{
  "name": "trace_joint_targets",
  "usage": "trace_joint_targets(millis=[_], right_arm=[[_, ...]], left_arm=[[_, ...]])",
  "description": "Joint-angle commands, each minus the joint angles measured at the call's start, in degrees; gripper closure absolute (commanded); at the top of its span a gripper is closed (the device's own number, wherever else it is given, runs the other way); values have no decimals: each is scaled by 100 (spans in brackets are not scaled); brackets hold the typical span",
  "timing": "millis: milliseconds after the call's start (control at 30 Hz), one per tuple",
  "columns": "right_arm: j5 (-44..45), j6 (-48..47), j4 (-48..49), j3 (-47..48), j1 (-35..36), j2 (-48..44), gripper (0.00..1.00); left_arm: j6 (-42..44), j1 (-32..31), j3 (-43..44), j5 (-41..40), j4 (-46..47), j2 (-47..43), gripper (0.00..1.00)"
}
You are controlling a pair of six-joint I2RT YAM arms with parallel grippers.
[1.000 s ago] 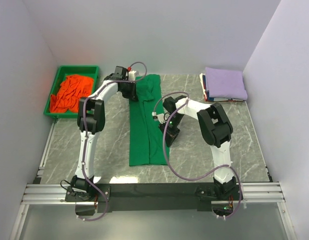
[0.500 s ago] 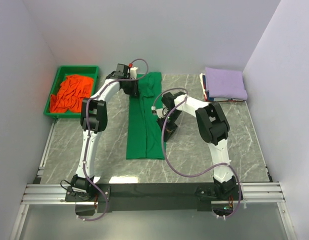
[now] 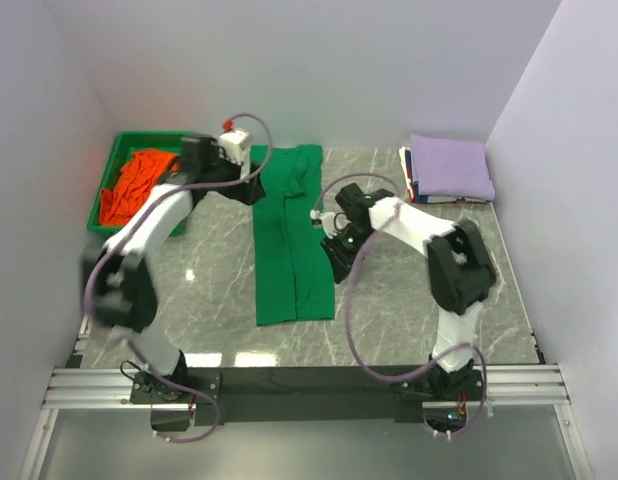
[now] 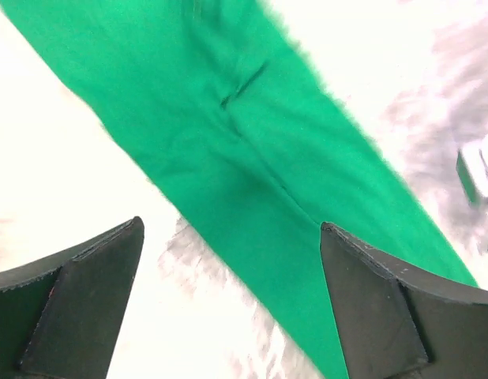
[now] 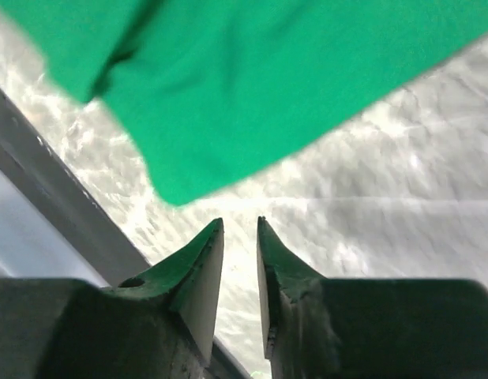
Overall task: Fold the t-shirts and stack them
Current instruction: Fold the tshirt
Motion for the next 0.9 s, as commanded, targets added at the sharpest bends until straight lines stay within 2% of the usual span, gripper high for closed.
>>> trace_joint_targets(millis=[0, 67, 100, 167, 200, 267, 300, 333, 400, 433, 500, 633, 733, 867], right_arm=[[148, -920, 428, -749, 122, -1570, 68], [649, -1370, 684, -1279, 271, -2472, 64], [816, -1807, 964, -1760, 367, -2756, 62], [1177, -2275, 1229, -2228, 569, -3475, 59], [1291, -2686, 1517, -2657, 649, -3663, 59], [1511, -3006, 1817, -3037, 929, -4093, 57], [1529, -3346, 2419, -3622, 1226, -4348, 57], [1529, -3350, 2425, -3628, 1229, -4350, 57], [1556, -3411, 2714, -3847, 1518, -4385, 57], [1547, -3463, 2820, -3935, 1772, -4350, 57], [1529, -3516, 2934, -4032, 2054, -4236, 58], [1661, -3569, 3523, -4357, 2433, -3964, 59], [1722, -3490, 3690, -4349, 2477, -3630, 60], [1644, -3481, 3788, -4314, 2547, -3436, 60]], left_arm=[[777, 124, -966, 651, 497, -1578, 1], [962, 230, -1399, 872, 94, -2261, 1], [1486, 256, -1679, 1413, -230, -2457, 1], [2060, 292, -1980, 1804, -1011, -2966, 1], [2732, 292, -2303, 2066, -1251, -3125, 1], [3413, 257, -2717, 2464, -1717, -3590, 6], [3990, 48, -3668, 2325, -1667, -4063, 17], [3996, 46, -3677, 2324, -1666, -4067, 17], [4189, -401, -4115, 2052, -1535, -4495, 23], [4224, -577, -4500, 1938, -1326, -4629, 30], [4180, -1148, -4871, 1499, -1000, -4946, 35], [4049, -2123, -5732, 646, -69, -5096, 30], [4049, -2379, -5900, 321, 152, -4877, 29], [4119, -2407, -5936, 293, 276, -4621, 29]])
